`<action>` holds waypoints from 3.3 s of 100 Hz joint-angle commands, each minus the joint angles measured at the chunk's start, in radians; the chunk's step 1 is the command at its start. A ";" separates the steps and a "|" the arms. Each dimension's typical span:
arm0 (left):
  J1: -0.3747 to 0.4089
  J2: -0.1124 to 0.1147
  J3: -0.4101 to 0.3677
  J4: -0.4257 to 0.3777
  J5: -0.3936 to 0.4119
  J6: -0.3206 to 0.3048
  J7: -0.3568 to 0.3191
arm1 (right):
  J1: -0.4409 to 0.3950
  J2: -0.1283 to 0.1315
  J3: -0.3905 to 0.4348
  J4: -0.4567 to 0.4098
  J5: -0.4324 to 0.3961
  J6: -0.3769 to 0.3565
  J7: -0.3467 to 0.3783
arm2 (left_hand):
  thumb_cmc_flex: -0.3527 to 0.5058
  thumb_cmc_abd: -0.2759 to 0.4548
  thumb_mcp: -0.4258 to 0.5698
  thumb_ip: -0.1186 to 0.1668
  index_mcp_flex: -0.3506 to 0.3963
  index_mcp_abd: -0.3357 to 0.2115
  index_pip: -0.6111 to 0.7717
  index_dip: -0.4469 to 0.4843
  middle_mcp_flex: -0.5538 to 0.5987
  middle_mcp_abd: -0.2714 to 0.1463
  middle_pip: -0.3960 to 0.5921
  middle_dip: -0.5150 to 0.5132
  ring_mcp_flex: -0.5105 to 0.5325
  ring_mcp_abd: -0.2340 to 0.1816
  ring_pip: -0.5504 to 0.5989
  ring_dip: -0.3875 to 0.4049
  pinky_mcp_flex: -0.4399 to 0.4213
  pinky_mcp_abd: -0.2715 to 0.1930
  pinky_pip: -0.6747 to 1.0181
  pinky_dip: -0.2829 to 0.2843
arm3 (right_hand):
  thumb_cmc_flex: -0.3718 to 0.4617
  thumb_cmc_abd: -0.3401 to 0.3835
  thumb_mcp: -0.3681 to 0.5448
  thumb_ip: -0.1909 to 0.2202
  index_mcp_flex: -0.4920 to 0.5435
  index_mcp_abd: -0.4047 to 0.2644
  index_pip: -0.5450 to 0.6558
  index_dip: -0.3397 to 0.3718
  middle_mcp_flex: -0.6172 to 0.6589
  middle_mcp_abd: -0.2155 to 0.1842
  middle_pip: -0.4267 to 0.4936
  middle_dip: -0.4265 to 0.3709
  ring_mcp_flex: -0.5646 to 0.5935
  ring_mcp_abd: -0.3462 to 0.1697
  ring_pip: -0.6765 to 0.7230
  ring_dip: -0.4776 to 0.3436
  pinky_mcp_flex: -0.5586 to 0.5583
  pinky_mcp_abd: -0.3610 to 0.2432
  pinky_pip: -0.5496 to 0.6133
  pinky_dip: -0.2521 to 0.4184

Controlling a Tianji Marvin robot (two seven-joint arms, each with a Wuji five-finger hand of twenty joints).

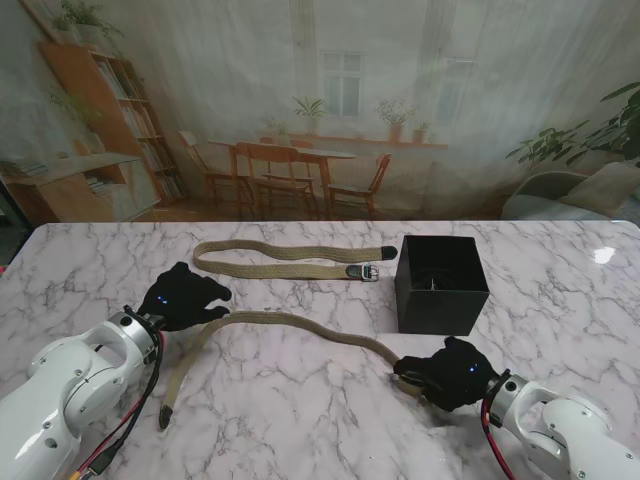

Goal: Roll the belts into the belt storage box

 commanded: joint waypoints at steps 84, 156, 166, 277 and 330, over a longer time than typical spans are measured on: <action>0.001 -0.002 0.001 0.003 -0.003 0.000 -0.011 | -0.015 -0.007 0.009 -0.025 0.018 0.000 0.069 | 0.036 0.038 -0.011 -0.005 -0.033 0.028 -0.021 -0.008 0.016 0.019 0.013 0.009 0.000 0.019 -0.008 -0.006 -0.006 0.032 -0.023 -0.010 | -0.205 0.127 -0.050 0.090 0.350 0.264 0.117 0.123 0.058 -0.079 0.011 -0.034 0.006 -0.065 0.000 -0.015 -0.054 0.049 -0.007 -0.034; 0.002 -0.002 -0.002 0.004 -0.005 0.001 -0.007 | -0.060 -0.001 0.111 -0.214 0.037 -0.133 0.452 | 0.031 0.041 -0.012 -0.006 -0.032 0.030 -0.024 -0.008 0.016 0.019 0.012 0.009 -0.003 0.020 -0.010 -0.007 -0.009 0.031 -0.025 -0.011 | -0.172 -0.051 0.327 0.222 0.126 0.406 -0.121 0.234 -0.265 -0.152 -0.314 -0.085 -0.178 -0.098 -0.179 -0.058 -0.183 0.024 -0.114 0.005; 0.003 -0.002 -0.003 0.004 -0.004 0.001 -0.006 | -0.060 0.002 0.108 -0.212 -0.001 -0.125 0.426 | 0.032 0.040 -0.013 -0.006 -0.030 0.029 -0.023 -0.007 0.017 0.020 0.012 0.009 -0.002 0.021 -0.010 -0.007 -0.009 0.032 -0.025 -0.011 | -0.067 -0.183 0.460 0.157 0.123 0.395 -0.105 0.245 -0.253 -0.171 -0.319 -0.072 -0.162 -0.114 -0.174 -0.057 -0.167 0.015 -0.113 0.001; -0.001 -0.002 0.002 0.007 -0.007 -0.001 -0.014 | -0.042 0.003 0.027 -0.116 -0.037 -0.012 0.234 | 0.045 0.051 -0.013 -0.008 -0.031 0.026 -0.021 -0.006 0.016 0.021 0.011 0.009 -0.002 0.020 -0.011 -0.007 -0.009 0.031 -0.027 -0.010 | 0.031 -0.105 0.077 -0.071 0.625 0.038 0.370 0.011 -0.934 0.202 -0.492 -0.258 -0.482 0.065 -0.329 -0.178 -0.217 0.204 -0.211 -0.013; -0.004 -0.002 0.006 0.008 -0.011 0.001 -0.022 | -0.015 -0.001 -0.019 -0.050 -0.023 0.046 0.099 | 0.044 0.054 -0.015 -0.009 -0.031 0.027 -0.022 -0.006 0.016 0.020 0.011 0.009 -0.003 0.020 -0.010 -0.006 -0.009 0.033 -0.026 -0.009 | 0.078 -0.012 -0.019 -0.079 0.450 0.011 0.425 0.037 -0.284 -0.103 -0.046 0.022 -0.161 -0.056 -0.059 -0.005 -0.103 0.117 -0.078 0.013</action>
